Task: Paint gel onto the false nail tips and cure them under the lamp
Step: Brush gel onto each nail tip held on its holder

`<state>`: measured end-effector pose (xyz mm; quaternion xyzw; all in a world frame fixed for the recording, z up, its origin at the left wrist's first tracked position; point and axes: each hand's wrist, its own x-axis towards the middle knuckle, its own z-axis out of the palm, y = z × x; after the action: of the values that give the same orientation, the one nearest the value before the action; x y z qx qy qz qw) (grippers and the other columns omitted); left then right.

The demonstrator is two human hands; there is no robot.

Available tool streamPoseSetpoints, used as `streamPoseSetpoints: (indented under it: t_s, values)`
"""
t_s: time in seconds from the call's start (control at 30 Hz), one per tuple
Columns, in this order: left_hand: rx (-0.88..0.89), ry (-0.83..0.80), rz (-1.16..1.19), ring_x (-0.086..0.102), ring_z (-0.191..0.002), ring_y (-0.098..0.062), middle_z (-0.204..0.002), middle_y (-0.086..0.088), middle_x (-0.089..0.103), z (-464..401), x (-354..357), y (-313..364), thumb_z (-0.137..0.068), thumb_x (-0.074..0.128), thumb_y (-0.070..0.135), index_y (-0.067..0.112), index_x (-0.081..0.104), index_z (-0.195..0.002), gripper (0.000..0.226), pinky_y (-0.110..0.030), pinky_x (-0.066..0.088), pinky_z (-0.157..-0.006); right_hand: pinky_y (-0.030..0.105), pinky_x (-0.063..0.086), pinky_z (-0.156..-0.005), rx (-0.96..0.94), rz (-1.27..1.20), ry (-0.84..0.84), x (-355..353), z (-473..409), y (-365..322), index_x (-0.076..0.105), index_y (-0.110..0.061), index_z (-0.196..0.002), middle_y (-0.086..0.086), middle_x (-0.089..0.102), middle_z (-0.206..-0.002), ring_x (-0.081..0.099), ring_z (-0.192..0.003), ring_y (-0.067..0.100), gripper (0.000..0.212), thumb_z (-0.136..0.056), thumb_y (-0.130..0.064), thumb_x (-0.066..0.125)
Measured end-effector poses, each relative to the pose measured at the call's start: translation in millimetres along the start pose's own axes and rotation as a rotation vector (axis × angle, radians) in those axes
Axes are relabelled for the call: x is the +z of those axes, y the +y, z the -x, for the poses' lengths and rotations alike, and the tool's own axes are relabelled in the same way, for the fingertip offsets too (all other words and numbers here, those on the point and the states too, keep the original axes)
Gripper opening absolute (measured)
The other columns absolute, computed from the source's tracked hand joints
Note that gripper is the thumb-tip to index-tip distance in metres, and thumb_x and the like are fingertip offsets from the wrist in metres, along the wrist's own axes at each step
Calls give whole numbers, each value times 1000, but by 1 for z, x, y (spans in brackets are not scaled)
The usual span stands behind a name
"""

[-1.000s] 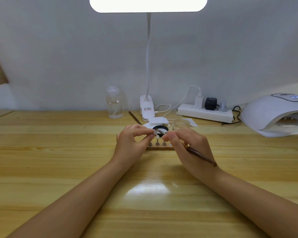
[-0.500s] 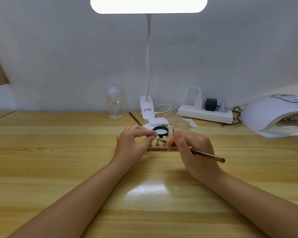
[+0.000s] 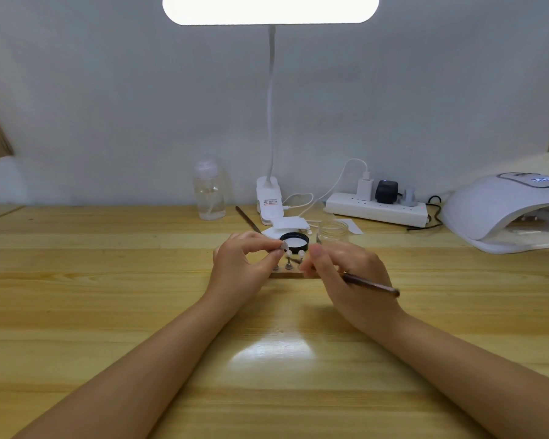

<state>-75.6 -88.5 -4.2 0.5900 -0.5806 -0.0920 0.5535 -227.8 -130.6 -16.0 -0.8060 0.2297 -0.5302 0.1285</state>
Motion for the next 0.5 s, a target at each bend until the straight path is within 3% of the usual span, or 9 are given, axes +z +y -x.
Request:
streamPoseSetpoints:
  t_s: [0.07, 0.23, 0.37, 0.5]
  values:
    - [3, -1, 0, 56, -99, -16, -82, 15, 63, 0, 0, 0, -77, 70, 11, 42, 61, -74, 32, -50, 34, -99, 33, 51, -57, 39, -41, 14, -1, 1, 1, 70, -15, -66, -5, 66, -60, 62, -58, 6, 49, -92, -39, 35]
    - [16, -8, -5, 56, -98, -16, -83, 11, 65, 0, 1, -2, -77, 70, 12, 32, 67, -84, 21, -50, 34, -98, 27, 49, -61, -50, 26, 13, 0, -1, -2, 71, -15, -78, -3, 70, -71, 63, -69, 7, 42, -92, -34, 36]
    - [20, -7, 2, 56, -98, -14, -83, 13, 64, -1, 0, -3, -78, 70, 15, 33, 67, -85, 20, -49, 35, -98, 36, 53, -56, 45, -68, 23, -2, 1, 1, 70, -14, -67, -3, 66, -60, 63, -58, 8, 50, -92, -38, 34]
    - [30, -5, 12, 57, -96, -14, -83, 11, 65, -1, 1, -4, -77, 70, 13, 31, 68, -88, 21, -49, 35, -97, 23, 49, -62, -52, 8, 42, -1, 0, 0, 70, -15, -76, -4, 69, -70, 62, -68, 5, 42, -93, -32, 36]
